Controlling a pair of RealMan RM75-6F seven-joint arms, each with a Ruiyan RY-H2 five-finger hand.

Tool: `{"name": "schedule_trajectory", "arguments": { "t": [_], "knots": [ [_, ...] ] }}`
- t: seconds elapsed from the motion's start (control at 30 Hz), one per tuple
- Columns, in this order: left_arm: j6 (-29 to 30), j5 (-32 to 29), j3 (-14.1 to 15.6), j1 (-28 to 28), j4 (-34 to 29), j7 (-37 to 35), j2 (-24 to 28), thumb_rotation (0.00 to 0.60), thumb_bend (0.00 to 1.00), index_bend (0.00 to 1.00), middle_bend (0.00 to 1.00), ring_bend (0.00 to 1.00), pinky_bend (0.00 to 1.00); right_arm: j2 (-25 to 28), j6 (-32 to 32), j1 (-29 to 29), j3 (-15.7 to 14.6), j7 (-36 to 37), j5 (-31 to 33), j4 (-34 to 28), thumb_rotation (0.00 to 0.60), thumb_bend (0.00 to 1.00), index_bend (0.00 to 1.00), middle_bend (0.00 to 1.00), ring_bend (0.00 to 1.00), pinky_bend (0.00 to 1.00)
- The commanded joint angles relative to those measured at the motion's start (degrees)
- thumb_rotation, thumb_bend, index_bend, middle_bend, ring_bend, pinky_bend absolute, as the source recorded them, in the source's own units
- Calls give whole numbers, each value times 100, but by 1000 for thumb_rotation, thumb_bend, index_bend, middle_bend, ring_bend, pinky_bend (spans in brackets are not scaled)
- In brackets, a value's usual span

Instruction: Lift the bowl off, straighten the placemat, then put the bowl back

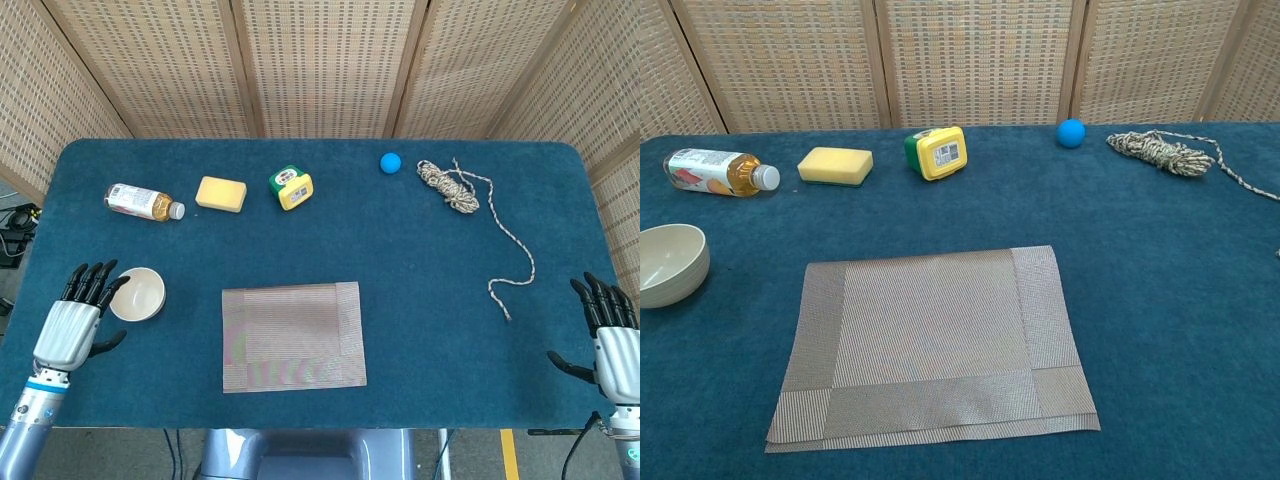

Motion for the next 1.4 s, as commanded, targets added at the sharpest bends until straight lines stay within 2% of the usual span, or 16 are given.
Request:
{"name": "schedule_trajectory", "arguments": {
  "t": [0.03,0.17,0.33,0.53,0.6,0.8,1.13,1.4],
  "knots": [
    [143,89,57,105,-133,3,17,600,185,124,0,0,0,-25,2,4,-24,-68,-41,-20,600,98,4,0,0,0],
    [187,265,146,146,-232,79,52,600,178,162,0,0,0,-61,-13,16,-47,-169,-75,-40,600,98,5,0,0,0],
    [-61,422,204,24,-376,366,33,600,70,175,0,0,0,-92,-25,29,-60,-247,-100,-48,600,98,7,0,0,0],
    [-572,695,348,-201,-548,1051,-372,600,77,265,0,0,0,-81,-17,23,-62,-192,-98,-52,600,98,17,0,0,0],
    [-862,703,363,-298,-560,1497,-689,600,82,270,0,0,0,-57,-15,23,-61,-126,-102,-55,600,98,20,0,0,0],
    [-1276,577,354,-411,-582,2050,-1145,600,87,264,0,0,0,-16,-23,26,-57,5,-98,-45,600,98,21,0,0,0],
    [-1630,385,365,-494,-545,2539,-1537,600,92,298,0,0,0,64,32,1,-34,240,-87,-37,600,98,21,0,0,0],
    [-1765,250,383,-527,-553,2651,-1616,600,94,316,0,0,0,89,40,-4,-31,317,-87,-33,600,98,21,0,0,0]
  ]
}}
